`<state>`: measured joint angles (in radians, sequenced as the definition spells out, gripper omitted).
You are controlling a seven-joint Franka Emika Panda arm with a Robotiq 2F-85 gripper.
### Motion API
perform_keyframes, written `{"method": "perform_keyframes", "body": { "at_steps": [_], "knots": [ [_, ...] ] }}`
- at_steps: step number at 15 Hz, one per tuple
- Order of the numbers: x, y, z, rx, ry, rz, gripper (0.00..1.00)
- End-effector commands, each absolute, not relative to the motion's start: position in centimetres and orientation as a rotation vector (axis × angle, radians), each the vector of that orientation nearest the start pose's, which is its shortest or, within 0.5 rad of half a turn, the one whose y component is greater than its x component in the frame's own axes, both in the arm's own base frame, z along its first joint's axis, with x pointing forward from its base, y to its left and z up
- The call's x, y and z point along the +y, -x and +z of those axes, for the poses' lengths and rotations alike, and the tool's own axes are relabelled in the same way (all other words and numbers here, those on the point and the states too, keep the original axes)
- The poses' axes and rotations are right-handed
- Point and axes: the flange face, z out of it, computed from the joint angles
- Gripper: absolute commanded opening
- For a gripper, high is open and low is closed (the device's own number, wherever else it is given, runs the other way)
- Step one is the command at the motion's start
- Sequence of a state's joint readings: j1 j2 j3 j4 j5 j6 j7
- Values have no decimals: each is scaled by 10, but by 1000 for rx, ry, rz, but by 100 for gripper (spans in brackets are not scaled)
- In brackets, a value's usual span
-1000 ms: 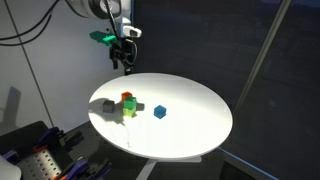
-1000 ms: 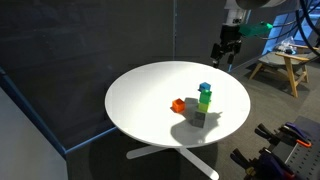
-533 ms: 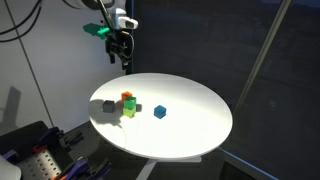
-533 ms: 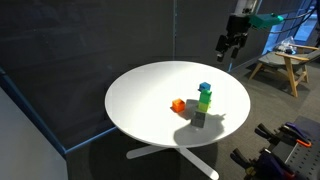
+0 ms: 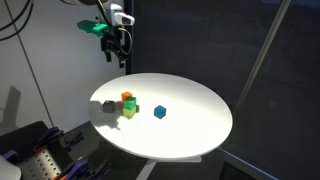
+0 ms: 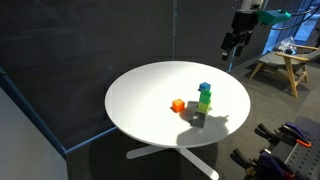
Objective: Put the green block onto the yellow one
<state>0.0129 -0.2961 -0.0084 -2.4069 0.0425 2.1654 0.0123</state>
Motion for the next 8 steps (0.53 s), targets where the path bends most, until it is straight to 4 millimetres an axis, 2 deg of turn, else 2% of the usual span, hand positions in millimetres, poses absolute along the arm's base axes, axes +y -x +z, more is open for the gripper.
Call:
{"method": "perform_keyframes", "body": {
  "at_steps": [1,8],
  "knots": [
    [4,-452,431,43,3102,-80,100],
    [4,-451,430,35,3102,-78,100]
  ]
}}
